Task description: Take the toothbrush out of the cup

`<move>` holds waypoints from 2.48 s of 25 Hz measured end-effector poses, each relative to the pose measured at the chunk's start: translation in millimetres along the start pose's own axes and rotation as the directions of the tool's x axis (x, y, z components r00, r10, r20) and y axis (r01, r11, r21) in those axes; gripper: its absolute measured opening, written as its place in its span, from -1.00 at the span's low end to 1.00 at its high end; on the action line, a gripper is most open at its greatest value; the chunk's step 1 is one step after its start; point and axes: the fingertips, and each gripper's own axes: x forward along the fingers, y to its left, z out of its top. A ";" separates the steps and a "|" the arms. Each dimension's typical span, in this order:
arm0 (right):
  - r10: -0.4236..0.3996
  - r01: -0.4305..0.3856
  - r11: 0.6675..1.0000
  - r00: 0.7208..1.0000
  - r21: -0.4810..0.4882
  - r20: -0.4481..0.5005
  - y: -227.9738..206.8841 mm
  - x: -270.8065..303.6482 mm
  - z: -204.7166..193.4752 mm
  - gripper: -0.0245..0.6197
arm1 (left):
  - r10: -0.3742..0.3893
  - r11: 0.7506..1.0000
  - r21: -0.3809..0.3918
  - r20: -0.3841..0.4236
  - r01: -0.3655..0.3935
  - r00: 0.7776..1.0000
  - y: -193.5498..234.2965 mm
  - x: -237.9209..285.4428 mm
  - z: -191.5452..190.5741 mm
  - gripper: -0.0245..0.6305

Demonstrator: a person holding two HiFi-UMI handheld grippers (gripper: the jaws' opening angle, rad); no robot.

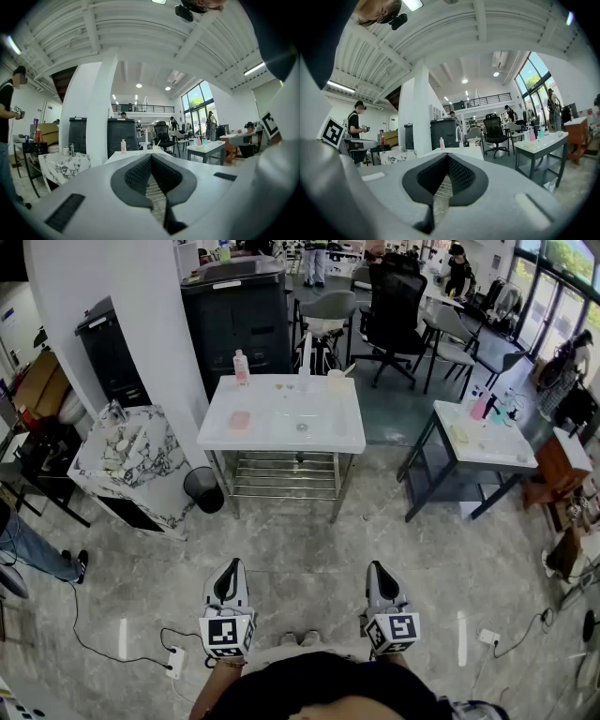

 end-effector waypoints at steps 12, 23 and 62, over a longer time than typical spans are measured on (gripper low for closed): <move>0.018 -0.018 1.000 1.000 0.000 0.002 -0.9 -2.8 1.1 -0.91 | 0.010 1.000 0.004 -0.004 -0.010 1.000 -5.1 -4.2 -1.1 -0.92; 0.111 -0.116 0.990 0.991 0.080 0.071 2.1 3.0 9.3 -0.05 | 0.019 1.000 0.005 -0.016 -0.019 1.000 -8.8 -4.1 -3.3 -0.92; 0.204 -0.201 0.966 0.979 -0.163 0.003 -29.7 69.5 2.9 0.59 | 0.086 0.996 0.018 -0.034 -0.086 0.996 -11.1 58.5 -19.5 -0.92</move>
